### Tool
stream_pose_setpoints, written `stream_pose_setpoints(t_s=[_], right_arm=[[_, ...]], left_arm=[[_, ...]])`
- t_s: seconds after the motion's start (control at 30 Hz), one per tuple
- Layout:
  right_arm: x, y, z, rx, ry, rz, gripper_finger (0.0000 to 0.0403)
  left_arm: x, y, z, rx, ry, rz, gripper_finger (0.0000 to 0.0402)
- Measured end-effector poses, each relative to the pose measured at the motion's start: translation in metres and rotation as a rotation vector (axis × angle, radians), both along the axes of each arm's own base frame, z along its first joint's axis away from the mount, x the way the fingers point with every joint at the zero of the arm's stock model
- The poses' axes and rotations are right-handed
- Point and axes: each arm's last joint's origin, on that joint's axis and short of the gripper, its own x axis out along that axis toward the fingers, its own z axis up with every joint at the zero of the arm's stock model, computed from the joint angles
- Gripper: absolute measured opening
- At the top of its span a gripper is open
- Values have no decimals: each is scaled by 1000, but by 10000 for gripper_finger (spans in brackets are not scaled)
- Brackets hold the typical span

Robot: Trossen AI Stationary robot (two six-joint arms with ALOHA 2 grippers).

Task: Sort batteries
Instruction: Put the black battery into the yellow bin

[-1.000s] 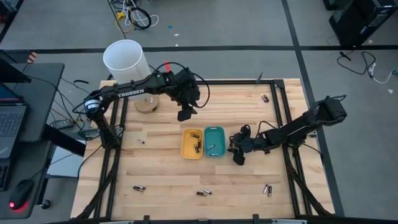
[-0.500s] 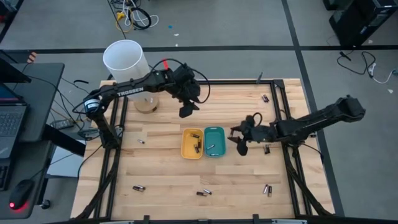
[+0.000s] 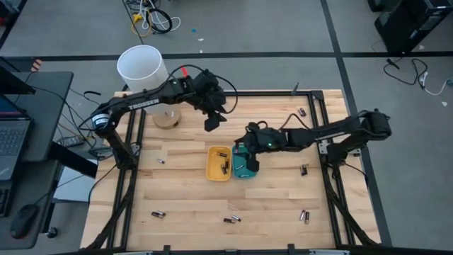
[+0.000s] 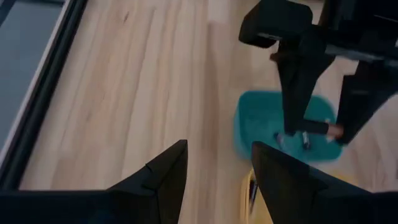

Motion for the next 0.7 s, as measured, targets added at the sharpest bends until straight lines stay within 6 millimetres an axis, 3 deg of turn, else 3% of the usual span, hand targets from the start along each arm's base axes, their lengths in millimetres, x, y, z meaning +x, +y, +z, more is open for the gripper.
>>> stream_pose_setpoints(t_s=[0.17,0.37,0.7], right_arm=[[12,-7,-13,103,-12,123,232],[24,-10,-23,164,-77,107,238],[37,-15,-34,185,-112,130,245]], left_arm=[[-21,-6,21,57,10,53,193],[-40,-14,45,92,-56,75,193],[-47,-20,48,87,-31,92,193]])
